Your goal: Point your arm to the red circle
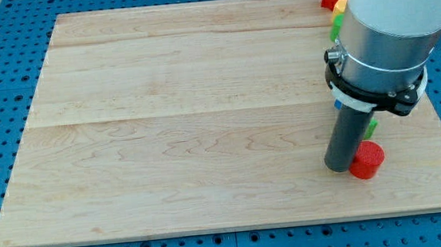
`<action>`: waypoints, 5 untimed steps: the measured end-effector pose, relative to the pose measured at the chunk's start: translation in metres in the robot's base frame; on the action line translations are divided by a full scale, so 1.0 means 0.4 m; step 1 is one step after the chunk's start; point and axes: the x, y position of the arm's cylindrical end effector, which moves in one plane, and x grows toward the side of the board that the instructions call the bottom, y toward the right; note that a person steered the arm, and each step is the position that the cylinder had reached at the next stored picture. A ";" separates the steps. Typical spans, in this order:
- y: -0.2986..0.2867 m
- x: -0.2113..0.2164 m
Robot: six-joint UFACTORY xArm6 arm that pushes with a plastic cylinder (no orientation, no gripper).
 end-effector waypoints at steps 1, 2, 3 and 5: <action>0.000 0.000; -0.016 0.017; -0.051 0.116; 0.089 0.151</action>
